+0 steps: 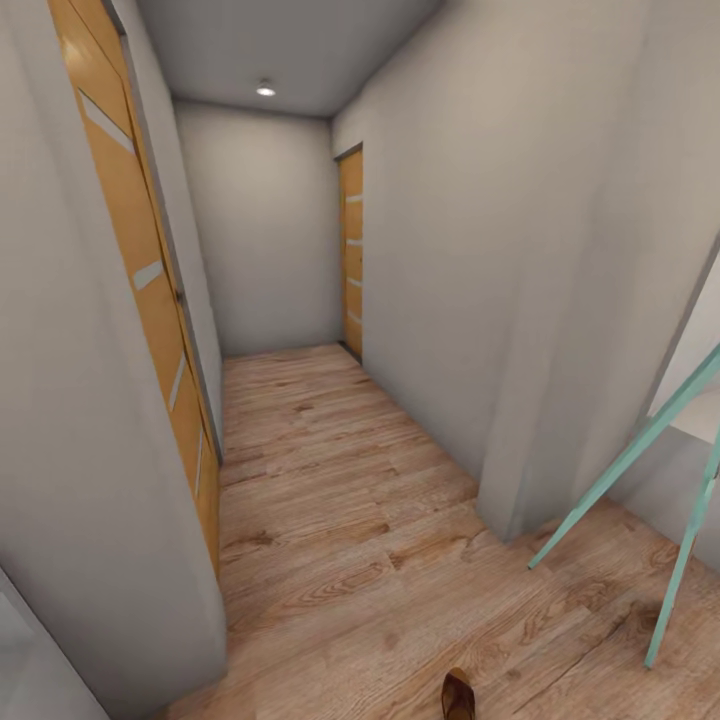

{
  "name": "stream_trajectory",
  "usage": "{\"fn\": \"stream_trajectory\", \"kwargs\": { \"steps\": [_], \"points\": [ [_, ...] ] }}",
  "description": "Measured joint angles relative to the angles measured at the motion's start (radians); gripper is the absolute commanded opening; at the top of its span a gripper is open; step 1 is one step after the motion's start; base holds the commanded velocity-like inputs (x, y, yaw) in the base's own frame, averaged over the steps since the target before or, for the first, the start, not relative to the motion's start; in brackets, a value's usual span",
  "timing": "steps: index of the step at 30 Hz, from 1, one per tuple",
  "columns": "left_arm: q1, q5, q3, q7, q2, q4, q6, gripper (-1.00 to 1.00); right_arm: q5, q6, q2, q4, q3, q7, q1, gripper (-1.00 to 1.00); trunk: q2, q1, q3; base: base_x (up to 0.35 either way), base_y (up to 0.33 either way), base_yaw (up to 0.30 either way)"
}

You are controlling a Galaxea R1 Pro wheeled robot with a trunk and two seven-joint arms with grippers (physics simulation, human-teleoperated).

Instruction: Pick up the two gym shoes and the two sandals from the corridor floor and place them onto the hallstand (shoe rack) in the corridor, making sure they are on the rack and not on the floor. Arrange them so the two gym shoes are next to each other and the two sandals are next to each other.

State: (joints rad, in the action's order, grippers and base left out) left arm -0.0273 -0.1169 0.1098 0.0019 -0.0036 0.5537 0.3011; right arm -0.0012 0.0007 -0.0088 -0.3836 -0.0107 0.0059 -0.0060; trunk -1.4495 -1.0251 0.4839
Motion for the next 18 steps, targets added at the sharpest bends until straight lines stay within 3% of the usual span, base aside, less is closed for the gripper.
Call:
{"fn": "stream_trajectory", "kwargs": {
  "steps": [2, 3, 4, 5, 8, 10, 13, 18],
  "points": [
    [-0.023, 0.015, 0.000, -0.001, 0.000, 0.034, -0.001, 1.00, 0.000, 0.005, 0.000, -0.089, 0.000, 0.000, -0.001, 1.00, 0.000, 0.000, 0.000, 0.000, 0.000, 0.000],
    [-0.064, 0.056, -0.001, -0.001, -0.003, 0.084, -0.006, 1.00, 0.000, 0.022, 0.000, -0.185, 0.000, -0.001, -0.008, 1.00, 0.000, 0.000, 0.000, 0.000, 0.000, 0.000],
    [-0.133, 0.073, -0.002, -0.001, -0.004, 0.103, -0.011, 1.00, 0.001, 0.041, 0.000, -0.244, 0.000, -0.001, -0.011, 1.00, 0.000, 0.000, 0.000, 0.000, 0.000, 0.000],
    [-0.146, 0.085, -0.002, -0.001, -0.005, 0.115, -0.021, 1.00, 0.001, 0.070, 0.000, -0.285, -0.001, -0.001, -0.014, 1.00, 0.000, 0.000, 0.000, 0.000, 0.000, 0.000],
    [-0.217, 0.102, -0.003, -0.001, -0.010, 0.130, -0.086, 1.00, 0.000, 0.192, 0.001, -0.414, -0.002, -0.001, -0.058, 1.00, 0.000, 0.000, 0.000, 0.000, 0.000, 0.000],
    [-0.270, 0.107, -0.003, -0.002, -0.012, 0.135, -0.160, 1.00, 0.000, 0.326, 0.001, -0.509, -0.002, 0.000, -0.091, 1.00, 0.000, 0.000, 0.000, 0.000, 0.000, 0.000],
    [-0.290, 0.110, -0.005, -0.003, -0.012, 0.136, -0.189, 1.00, 0.000, 0.387, 0.000, -0.553, -0.003, -0.001, -0.100, 1.00, 0.000, 0.000, 0.000, 0.000, 0.000, 0.000],
    [-0.302, 0.119, -0.026, -0.003, -0.013, 0.136, -0.203, 1.00, -0.001, 0.421, 0.000, -0.587, -0.019, 0.002, -0.105, 1.00, 0.000, 0.000, 0.000, 0.000, 0.000, 0.000]
  ]
}}
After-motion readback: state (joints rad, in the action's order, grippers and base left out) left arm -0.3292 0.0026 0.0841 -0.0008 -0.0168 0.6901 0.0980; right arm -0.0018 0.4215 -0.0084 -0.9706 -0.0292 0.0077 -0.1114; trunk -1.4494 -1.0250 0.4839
